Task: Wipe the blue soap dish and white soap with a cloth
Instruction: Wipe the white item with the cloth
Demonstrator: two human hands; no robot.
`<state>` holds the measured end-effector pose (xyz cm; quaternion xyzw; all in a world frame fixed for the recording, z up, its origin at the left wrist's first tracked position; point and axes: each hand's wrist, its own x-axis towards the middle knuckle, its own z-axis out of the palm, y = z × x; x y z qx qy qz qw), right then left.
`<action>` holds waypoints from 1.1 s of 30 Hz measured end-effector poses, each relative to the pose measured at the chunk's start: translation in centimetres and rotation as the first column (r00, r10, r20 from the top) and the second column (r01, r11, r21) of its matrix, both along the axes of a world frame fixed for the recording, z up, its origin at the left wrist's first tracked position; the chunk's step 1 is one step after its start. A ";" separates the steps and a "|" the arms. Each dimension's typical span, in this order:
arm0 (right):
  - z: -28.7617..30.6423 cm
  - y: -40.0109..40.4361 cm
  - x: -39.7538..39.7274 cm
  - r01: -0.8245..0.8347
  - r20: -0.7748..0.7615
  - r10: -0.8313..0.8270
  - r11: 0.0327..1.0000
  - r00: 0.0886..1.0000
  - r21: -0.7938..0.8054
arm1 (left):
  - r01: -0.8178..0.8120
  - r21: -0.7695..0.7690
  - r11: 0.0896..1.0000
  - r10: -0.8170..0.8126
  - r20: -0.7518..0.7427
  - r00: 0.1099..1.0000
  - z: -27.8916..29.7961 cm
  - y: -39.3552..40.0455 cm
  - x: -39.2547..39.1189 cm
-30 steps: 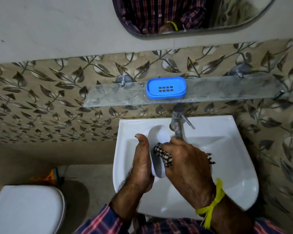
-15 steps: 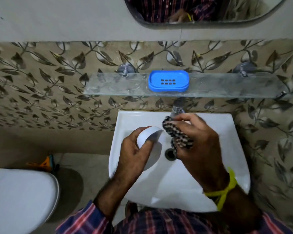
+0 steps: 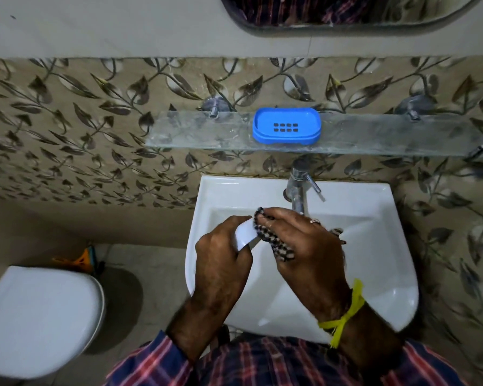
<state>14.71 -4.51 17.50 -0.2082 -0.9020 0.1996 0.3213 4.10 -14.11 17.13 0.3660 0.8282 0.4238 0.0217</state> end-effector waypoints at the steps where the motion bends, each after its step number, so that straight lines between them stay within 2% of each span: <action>1: 0.0 -0.1 -0.2 -0.008 -0.017 0.008 1.000 1.000 -0.026 | 0.002 -0.018 1.000 -0.002 0.010 1.000 0.1 -0.1 -0.1; 5: 0.1 -1.7 -0.5 -0.143 -0.002 0.143 0.990 0.990 0.014 | 0.018 -0.039 0.999 -0.017 0.023 1.000 0.0 -0.5 -0.7; 10: 0.6 -0.4 -0.3 -0.086 -0.025 0.084 0.988 0.996 -0.128 | 0.014 -0.041 0.999 -0.014 0.001 1.000 0.2 -0.7 -0.1; 14: 1.1 -0.9 0.4 -0.214 0.063 0.215 0.976 0.975 -0.030 | 0.028 -0.045 0.999 -0.028 0.010 1.000 0.1 -1.1 -0.6; 19: 1.5 -0.3 0.1 -0.184 0.034 0.191 0.972 0.981 -0.147 | 0.031 -0.013 0.999 -0.031 0.000 1.000 0.3 -1.2 -0.7; 23: 1.2 -1.2 0.2 -0.234 0.098 0.242 0.968 0.965 -0.090 | 0.049 -0.008 0.999 -0.049 -0.043 0.998 0.1 -1.9 -1.6; 25: 1.0 -0.9 0.4 -0.183 0.109 0.200 0.972 0.974 -0.144 | 0.072 0.010 0.997 -0.072 -0.039 0.997 -0.1 -2.2 -1.4; 28: 0.7 -0.5 -0.4 -0.186 0.102 0.209 0.963 0.973 -0.197 | 0.105 0.064 0.992 -0.105 -0.001 0.994 -0.9 -2.3 -0.9; 30: 0.5 -0.9 -0.3 -0.215 0.085 0.229 0.965 0.970 -0.152 | 0.096 0.132 0.987 -0.098 0.005 0.995 -1.3 -2.5 -0.9; 33: 0.3 -0.9 0.5 -0.138 0.064 0.153 0.970 0.986 -0.201 | 0.081 0.196 0.977 -0.083 0.001 0.997 -1.7 -2.6 -0.9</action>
